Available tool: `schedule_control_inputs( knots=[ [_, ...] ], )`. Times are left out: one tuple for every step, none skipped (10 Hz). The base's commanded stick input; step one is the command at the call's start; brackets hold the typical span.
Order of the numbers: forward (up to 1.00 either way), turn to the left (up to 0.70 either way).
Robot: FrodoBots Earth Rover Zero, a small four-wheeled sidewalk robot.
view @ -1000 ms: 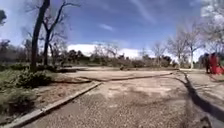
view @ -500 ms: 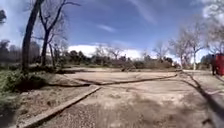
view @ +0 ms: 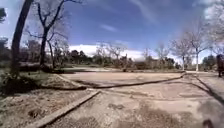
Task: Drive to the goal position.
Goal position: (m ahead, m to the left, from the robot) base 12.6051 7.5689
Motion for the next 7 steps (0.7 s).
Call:
schedule_control_inputs(
  knots=[
    [1.00,0.00],
    [1.00,0.00],
    [1.00,0.00],
    [1.00,0.00],
    [1.00,-0.30],
    [0.53,-0.68],
    [0.00,-1.00]
  ],
)
